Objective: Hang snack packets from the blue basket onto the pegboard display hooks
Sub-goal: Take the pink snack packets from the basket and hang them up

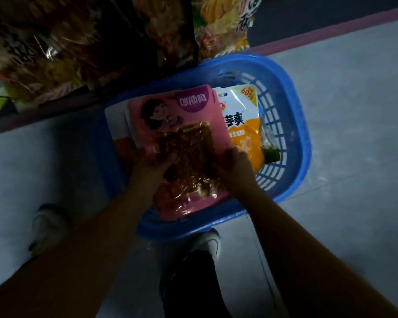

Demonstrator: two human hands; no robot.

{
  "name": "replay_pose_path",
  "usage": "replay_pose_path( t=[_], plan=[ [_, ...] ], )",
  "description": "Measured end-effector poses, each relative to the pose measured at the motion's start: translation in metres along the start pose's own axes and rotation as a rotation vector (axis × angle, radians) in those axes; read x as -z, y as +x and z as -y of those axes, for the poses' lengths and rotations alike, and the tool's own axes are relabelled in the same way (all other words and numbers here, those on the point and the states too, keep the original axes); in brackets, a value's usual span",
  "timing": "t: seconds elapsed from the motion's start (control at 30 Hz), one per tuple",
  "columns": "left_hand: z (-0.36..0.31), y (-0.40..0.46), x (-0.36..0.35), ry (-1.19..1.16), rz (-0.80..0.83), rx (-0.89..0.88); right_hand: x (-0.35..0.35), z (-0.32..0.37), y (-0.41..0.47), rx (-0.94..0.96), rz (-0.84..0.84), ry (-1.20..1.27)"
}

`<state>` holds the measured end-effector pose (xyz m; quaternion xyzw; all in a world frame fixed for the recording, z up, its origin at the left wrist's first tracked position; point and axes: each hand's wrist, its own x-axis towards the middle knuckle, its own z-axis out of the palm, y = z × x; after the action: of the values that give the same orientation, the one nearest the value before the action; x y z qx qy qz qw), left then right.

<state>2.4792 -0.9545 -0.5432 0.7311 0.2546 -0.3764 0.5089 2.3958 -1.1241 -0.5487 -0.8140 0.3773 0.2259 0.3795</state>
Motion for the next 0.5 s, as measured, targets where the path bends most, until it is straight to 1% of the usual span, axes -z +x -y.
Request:
replay_pose_path(
  t=[0.03,0.13,0.17,0.23,0.33,0.37,0.43,0.5],
  plan=[
    [0.002,-0.002,0.001,-0.026,-0.014,-0.013,-0.004,0.003,-0.008,0.030,-0.003,-0.035],
    [0.006,-0.005,0.010,0.068,-0.086,-0.052,-0.010,0.003,-0.018,0.104,-0.013,-0.133],
    [0.008,-0.004,0.014,0.100,-0.105,-0.047,-0.010,0.004,-0.016,0.100,0.001,-0.160],
    [0.012,-0.005,0.022,0.071,-0.131,-0.026,-0.007,0.007,-0.006,0.079,0.007,-0.143],
    [0.017,-0.005,0.031,0.009,-0.110,-0.012,0.004,0.017,0.015,-0.029,-0.053,0.143],
    [0.019,-0.004,0.033,-0.034,-0.091,-0.002,0.007,0.020,0.021,-0.066,-0.047,0.191],
    [0.019,-0.002,0.035,-0.121,-0.056,0.027,0.011,0.020,0.029,-0.130,0.017,0.299],
    [0.018,-0.002,0.036,-0.163,-0.042,0.050,0.016,0.021,0.027,-0.172,0.081,0.496]
  ],
)
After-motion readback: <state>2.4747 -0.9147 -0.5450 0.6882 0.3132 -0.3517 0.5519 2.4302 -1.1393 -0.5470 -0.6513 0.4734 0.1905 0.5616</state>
